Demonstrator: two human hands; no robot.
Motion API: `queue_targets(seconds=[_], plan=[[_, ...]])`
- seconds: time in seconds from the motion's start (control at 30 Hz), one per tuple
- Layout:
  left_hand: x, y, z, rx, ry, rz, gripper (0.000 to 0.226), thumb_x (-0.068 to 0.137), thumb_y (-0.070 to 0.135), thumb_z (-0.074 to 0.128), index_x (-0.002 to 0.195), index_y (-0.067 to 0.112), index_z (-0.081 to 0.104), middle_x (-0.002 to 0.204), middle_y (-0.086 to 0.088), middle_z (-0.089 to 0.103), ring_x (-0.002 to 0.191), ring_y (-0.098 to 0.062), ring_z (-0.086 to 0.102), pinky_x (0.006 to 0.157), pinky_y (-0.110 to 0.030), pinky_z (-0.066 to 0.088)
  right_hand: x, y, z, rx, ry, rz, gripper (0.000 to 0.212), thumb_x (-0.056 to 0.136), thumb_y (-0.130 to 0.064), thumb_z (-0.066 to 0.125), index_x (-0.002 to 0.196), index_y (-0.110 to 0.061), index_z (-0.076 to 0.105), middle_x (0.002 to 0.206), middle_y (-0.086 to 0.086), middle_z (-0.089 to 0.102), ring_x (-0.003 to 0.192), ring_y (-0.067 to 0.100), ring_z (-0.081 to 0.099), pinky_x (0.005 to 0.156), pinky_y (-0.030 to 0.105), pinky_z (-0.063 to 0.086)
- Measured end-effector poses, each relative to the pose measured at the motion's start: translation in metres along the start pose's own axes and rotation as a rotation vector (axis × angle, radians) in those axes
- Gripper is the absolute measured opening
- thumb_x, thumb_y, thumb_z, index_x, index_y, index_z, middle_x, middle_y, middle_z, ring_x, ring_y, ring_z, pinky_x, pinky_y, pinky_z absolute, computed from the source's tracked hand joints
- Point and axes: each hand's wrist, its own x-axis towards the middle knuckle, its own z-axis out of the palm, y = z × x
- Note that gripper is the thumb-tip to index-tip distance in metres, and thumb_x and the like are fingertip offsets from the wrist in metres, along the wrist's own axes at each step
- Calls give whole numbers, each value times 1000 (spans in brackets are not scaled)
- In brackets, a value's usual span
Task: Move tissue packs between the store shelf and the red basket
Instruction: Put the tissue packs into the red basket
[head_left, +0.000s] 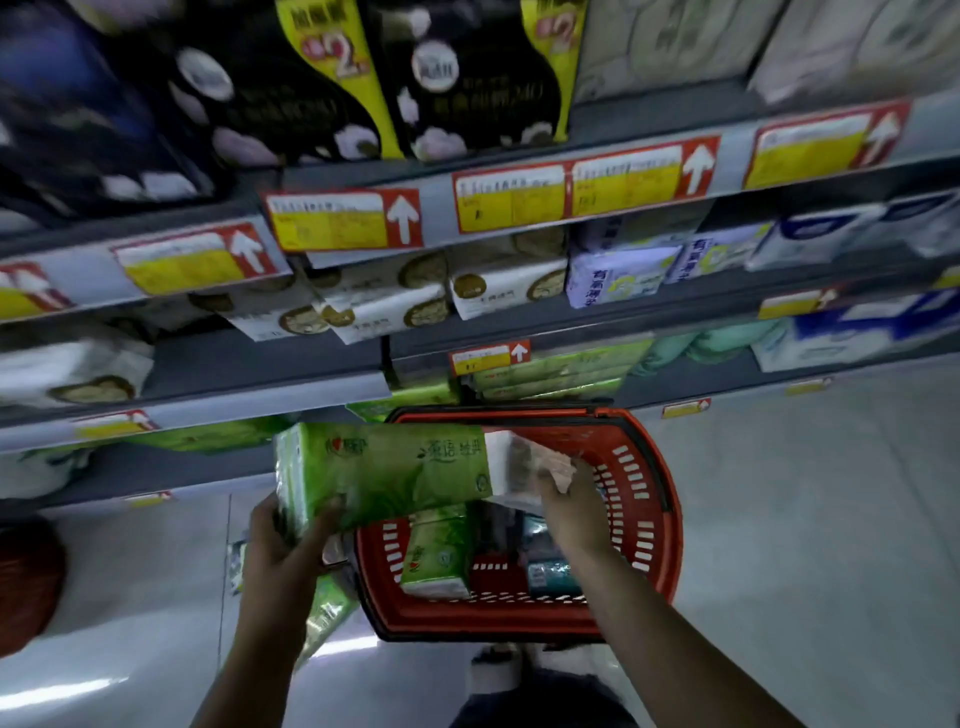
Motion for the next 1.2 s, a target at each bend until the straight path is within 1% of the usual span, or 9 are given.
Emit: queue_targets(seconds=[0.2, 0.33, 0.47, 0.63, 0.77, 0.87, 1.0, 1.1, 1.2], plan=[[-34, 51, -16, -119, -71, -1, 39, 82, 35, 67, 111, 10, 61, 103, -11, 71, 93, -25, 69, 71, -30, 53, -38, -34, -39, 32, 39, 12, 54, 97, -33, 47, 140, -3, 34, 135, 20, 53, 119, 35, 53, 78, 28, 38], [-52, 73, -6, -230, -141, -90, 25, 92, 16, 55, 112, 3, 60, 90, -5, 76, 78, -14, 73, 58, -20, 56, -61, -52, -71, 204, 88, 5, 50, 94, -43, 47, 133, -10, 48, 126, 14, 60, 119, 34, 54, 97, 38, 41], [-74, 105, 2, -311, -248, -147, 26, 93, 12, 55, 116, 0, 54, 100, -14, 67, 69, -5, 71, 53, -19, 55, -92, -78, -115, 547, 90, -37, 32, 90, -43, 57, 112, -20, 56, 108, 0, 63, 105, 21, 60, 86, 40, 51], [-100, 174, 6, -456, -362, -149, 84, 60, 39, 87, 127, 2, 54, 126, -25, 60, 113, -39, 61, 97, -53, 48, -135, -104, -186, 694, 21, -117, 37, 94, -31, 54, 126, -14, 51, 122, 9, 61, 108, 23, 61, 76, 29, 50], [-118, 233, 11, -518, -479, -29, 47, 80, 20, 58, 122, -1, 57, 113, -24, 68, 94, -34, 70, 68, -34, 59, -168, -138, -230, 767, -50, -198, 61, 85, -49, 57, 137, -22, 43, 126, 6, 58, 101, 26, 60, 80, 34, 50], [-132, 280, 10, -493, -538, 86, 42, 78, 21, 57, 116, 4, 60, 109, -20, 70, 90, -28, 72, 64, -29, 59, -196, -168, -260, 793, -8, -328, 86, 46, -75, 74, 119, -36, 53, 131, 4, 56, 105, 30, 60, 77, 33, 51], [-141, 336, 11, -468, -545, 232, 57, 69, 37, 72, 115, 5, 60, 107, -19, 71, 91, -29, 72, 65, -29, 59, -228, -205, -298, 873, 72, -488, 45, 81, -53, 58, 121, -36, 44, 123, -10, 53, 99, 17, 60, 76, 26, 48], [-148, 374, 9, -517, -516, 272, 99, 29, 52, 92, 113, 10, 61, 110, -12, 71, 97, -25, 70, 68, -29, 59, -244, -230, -319, 869, 72, -525, 44, 73, -59, 61, 111, -41, 47, 132, 4, 53, 112, 28, 58, 74, 26, 49], [-159, 400, 5, -574, -531, 306, 101, 29, 51, 93, 116, 11, 61, 117, -8, 69, 109, -21, 65, 78, -30, 58, -258, -252, -332, 878, 87, -595, 18, 83, -51, 58, 99, -42, 54, 134, 8, 54, 113, 29, 59, 76, 30, 50]])
